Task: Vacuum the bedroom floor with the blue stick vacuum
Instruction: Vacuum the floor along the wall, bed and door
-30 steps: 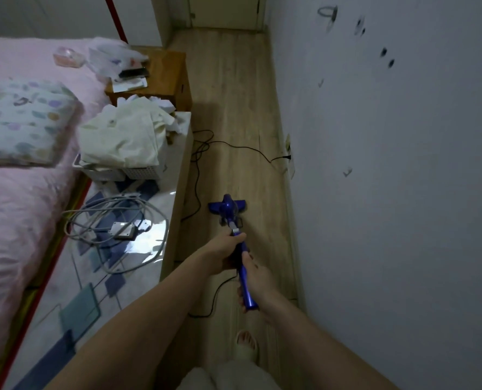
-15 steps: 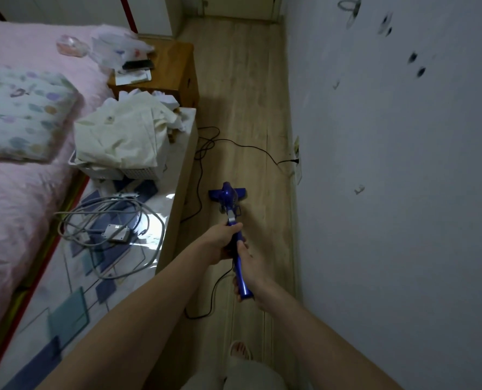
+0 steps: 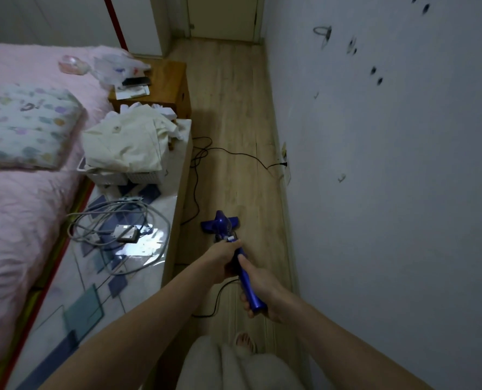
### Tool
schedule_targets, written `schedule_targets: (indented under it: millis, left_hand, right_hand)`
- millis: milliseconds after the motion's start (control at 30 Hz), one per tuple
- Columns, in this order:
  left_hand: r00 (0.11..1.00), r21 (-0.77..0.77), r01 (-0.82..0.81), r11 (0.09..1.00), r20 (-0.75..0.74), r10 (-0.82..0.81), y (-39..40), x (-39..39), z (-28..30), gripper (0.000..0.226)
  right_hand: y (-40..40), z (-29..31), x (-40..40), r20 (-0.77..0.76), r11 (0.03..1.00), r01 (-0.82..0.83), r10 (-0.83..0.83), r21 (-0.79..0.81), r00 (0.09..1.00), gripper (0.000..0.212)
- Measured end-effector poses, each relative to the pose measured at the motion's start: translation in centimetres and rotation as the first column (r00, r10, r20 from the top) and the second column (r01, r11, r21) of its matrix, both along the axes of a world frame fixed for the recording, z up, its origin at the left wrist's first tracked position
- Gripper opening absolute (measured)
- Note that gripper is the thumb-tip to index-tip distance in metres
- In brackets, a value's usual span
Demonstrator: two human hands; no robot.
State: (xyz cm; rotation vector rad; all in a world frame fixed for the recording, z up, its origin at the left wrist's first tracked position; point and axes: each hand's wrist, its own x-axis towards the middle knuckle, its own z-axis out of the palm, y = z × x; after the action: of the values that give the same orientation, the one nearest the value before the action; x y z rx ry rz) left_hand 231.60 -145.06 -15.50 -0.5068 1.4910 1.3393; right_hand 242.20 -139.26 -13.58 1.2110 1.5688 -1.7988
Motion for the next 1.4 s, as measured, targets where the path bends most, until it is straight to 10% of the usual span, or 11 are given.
schedule_targets:
  millis: [567, 1400]
  left_hand:
    - [0.995, 0.035, 0.068, 0.997, 0.065, -0.070, -5.2, 2.3, -0.6, 0.024]
    - [0.986, -0.007, -0.101, 0.995, -0.132, 0.099, 3.9, -13.7, -5.2, 0.030]
  right_hand:
    - [-5.7, 1.1, 3.4, -0.017, 0.998, 0.055, -0.056, -0.023, 0.998, 0.056]
    - [4.7, -2.9, -13.7, -0.065, 0.992, -0.091, 0.085, -0.086, 0.994, 0.056]
